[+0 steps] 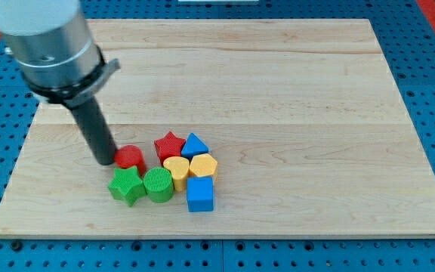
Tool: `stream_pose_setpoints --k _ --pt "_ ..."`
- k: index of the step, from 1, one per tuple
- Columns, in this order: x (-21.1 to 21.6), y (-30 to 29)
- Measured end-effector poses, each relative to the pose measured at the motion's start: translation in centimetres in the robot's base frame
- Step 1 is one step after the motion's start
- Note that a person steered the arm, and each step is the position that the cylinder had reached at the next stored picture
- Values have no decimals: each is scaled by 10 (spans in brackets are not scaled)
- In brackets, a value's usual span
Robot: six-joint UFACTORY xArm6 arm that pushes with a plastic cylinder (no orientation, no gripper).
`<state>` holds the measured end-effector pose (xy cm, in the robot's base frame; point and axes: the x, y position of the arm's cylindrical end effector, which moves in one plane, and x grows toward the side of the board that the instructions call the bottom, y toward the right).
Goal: Push green star in to green circle
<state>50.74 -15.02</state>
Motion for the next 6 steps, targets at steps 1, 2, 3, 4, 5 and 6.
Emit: stream_pose_setpoints --k 1,2,3,4,5,6 --pt "0 0" --pt "-7 -41" --pt "28 -47" --pt "45 0" --pt "46 32" --pt "46 20"
